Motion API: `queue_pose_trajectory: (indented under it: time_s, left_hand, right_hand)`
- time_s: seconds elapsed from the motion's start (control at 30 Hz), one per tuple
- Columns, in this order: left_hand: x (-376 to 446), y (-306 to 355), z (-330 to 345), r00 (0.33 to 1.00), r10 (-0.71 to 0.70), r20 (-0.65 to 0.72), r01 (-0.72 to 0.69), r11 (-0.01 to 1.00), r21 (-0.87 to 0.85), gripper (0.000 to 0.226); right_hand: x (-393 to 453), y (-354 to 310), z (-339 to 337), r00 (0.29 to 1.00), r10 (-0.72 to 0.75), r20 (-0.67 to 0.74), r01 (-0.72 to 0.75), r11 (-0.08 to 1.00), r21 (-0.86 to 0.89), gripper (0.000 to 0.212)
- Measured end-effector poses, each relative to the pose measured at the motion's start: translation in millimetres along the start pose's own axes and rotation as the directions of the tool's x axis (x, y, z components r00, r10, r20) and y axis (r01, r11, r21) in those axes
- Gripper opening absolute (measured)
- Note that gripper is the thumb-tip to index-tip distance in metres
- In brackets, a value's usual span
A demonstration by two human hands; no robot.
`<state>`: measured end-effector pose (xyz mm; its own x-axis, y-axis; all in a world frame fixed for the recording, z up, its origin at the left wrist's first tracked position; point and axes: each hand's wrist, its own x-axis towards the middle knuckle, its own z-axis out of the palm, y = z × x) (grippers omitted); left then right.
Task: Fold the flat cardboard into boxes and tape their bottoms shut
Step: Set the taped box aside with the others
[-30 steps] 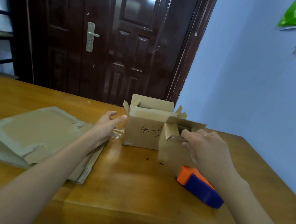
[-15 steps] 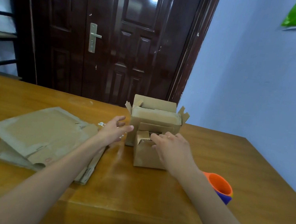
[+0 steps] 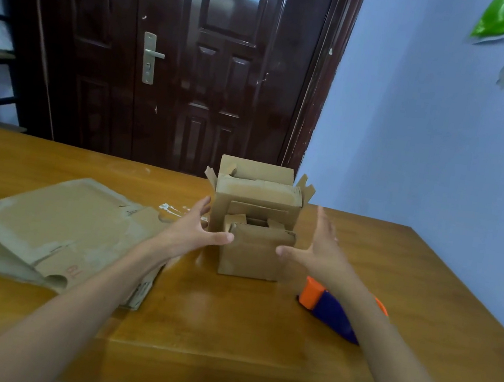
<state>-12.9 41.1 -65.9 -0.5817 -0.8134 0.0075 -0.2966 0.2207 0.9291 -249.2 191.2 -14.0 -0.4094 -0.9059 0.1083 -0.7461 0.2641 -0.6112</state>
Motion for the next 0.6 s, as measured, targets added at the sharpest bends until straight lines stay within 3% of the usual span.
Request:
queue_pose_trajectory:
  time_s: [0.1, 0.23, 0.43, 0.6]
  left_hand:
    - [5.2, 2.3, 12.7, 0.999, -0.03, 0.009, 0.029, 0.992, 0.124, 0.161]
    - [14.0, 4.9, 24.0, 0.999, -0.028, -0.036, 0.033, 0.988, 0.15, 0.169]
    - [17.2, 9.3, 27.4, 0.993, 0.02, -0.119, -0.002, 0.988, 0.154, 0.136]
    - [18.6, 10.2, 21.6, 0.995, 0.016, -0.099, 0.001, 0.984, 0.178, 0.128]
  right_hand:
    - [25.4, 14.8, -6.1, 0.983, 0.095, 0.155, -0.102, 0.994, 0.034, 0.141]
    - [44.7, 24.1, 2.6, 0.957, 0.04, 0.288, -0.058, 0.997, 0.053, 0.149]
    - [54.0, 30.2, 14.2, 0.981, 0.008, 0.196, -0.036, 0.99, 0.138, 0.155]
    - [51.5, 35.0, 21.3, 0.989, 0.013, 0.145, -0.033, 0.99, 0.137, 0.159]
